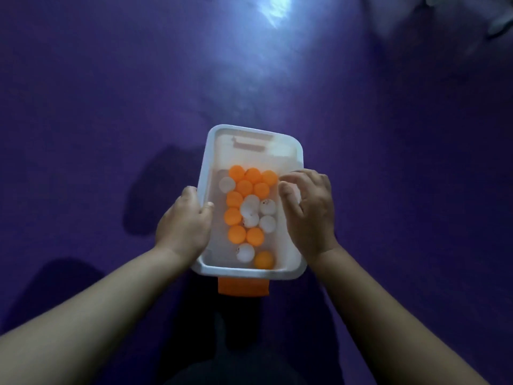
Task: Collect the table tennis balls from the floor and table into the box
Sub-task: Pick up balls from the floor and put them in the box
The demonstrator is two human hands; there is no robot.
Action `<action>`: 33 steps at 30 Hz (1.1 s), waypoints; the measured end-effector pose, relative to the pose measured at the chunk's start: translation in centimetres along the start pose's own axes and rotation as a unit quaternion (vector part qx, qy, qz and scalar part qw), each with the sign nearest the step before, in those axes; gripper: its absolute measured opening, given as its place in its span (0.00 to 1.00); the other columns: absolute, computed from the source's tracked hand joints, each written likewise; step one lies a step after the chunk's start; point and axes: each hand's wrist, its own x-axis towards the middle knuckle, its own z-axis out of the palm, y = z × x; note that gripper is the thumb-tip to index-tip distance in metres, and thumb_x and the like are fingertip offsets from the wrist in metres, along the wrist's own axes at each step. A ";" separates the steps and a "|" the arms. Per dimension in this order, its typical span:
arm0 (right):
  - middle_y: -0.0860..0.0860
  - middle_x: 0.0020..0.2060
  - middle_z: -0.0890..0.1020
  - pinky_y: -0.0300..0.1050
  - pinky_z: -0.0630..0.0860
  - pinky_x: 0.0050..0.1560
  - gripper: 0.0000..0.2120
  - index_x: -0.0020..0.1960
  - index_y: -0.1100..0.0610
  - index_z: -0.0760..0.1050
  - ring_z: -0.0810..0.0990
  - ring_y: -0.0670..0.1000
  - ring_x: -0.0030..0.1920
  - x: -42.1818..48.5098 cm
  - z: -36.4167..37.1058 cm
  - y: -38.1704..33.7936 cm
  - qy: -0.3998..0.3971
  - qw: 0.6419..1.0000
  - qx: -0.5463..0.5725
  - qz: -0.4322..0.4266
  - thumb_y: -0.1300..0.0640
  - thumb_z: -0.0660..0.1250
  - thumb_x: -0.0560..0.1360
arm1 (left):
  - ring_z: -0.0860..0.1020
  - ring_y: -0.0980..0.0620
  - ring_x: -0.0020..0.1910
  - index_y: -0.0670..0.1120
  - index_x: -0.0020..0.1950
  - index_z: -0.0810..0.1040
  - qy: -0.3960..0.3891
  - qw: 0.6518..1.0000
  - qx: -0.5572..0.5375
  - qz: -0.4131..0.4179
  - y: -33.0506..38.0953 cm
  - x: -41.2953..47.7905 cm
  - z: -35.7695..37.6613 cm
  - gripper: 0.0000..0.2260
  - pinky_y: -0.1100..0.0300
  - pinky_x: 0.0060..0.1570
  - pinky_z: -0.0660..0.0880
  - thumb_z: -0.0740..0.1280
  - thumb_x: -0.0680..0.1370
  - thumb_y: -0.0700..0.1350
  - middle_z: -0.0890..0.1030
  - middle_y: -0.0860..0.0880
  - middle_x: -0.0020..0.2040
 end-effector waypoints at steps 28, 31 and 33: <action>0.57 0.58 0.73 0.44 0.76 0.42 0.09 0.47 0.60 0.77 0.73 0.53 0.51 -2.5 14.5 -48.8 -0.350 0.893 0.100 -0.266 0.68 0.61 0.73 | 0.76 0.36 0.56 0.40 0.66 0.66 0.232 0.853 -0.107 -0.455 -22.6 -16.1 -39.2 0.15 0.50 0.45 0.69 0.56 0.81 0.43 0.76 0.38 0.62; 0.56 0.58 0.72 0.36 0.72 0.44 0.09 0.49 0.60 0.77 0.73 0.52 0.52 0.2 8.9 -53.4 -0.370 0.888 0.099 -0.256 0.67 0.61 0.73 | 0.77 0.38 0.46 0.40 0.59 0.68 0.217 0.853 -0.110 -0.461 -18.4 -18.6 -44.9 0.11 0.53 0.38 0.69 0.57 0.79 0.43 0.78 0.41 0.50; 0.56 0.60 0.72 0.31 0.70 0.46 0.08 0.49 0.59 0.77 0.73 0.51 0.55 2.8 4.7 -56.3 -0.379 0.885 0.094 -0.252 0.68 0.63 0.74 | 0.77 0.41 0.40 0.41 0.54 0.69 0.211 0.856 -0.115 -0.457 -14.7 -19.8 -48.8 0.08 0.54 0.35 0.69 0.58 0.78 0.43 0.77 0.45 0.42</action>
